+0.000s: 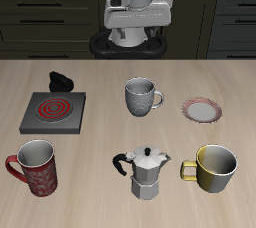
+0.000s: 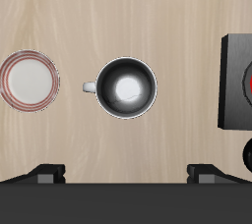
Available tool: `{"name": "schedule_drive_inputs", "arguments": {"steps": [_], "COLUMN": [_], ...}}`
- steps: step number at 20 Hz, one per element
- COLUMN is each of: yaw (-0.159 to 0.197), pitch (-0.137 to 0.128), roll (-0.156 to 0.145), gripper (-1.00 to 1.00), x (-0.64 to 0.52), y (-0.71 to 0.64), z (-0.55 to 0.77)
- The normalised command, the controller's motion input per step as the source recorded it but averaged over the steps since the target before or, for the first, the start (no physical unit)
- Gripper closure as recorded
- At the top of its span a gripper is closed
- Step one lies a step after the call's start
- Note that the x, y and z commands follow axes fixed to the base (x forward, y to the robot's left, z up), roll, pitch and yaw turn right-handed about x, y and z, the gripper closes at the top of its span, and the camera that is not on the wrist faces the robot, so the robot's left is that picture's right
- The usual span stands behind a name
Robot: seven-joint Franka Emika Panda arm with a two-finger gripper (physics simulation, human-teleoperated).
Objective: Place the moka pot on the stove
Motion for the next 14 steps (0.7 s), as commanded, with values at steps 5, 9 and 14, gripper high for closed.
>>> {"name": "schedule_drive_inputs", "arguments": {"steps": [5, 9, 14], "yaw": [0.015, 0.016, 0.006], "pitch": [0.004, -0.015, -0.029], "roll": [0.011, 0.003, -0.019], "gripper": [-1.0, -1.0, -1.0], "x": [0.38, 0.32, 0.36], "y": [0.21, 0.21, 0.22], "z": [0.04, 0.08, 0.13]}}
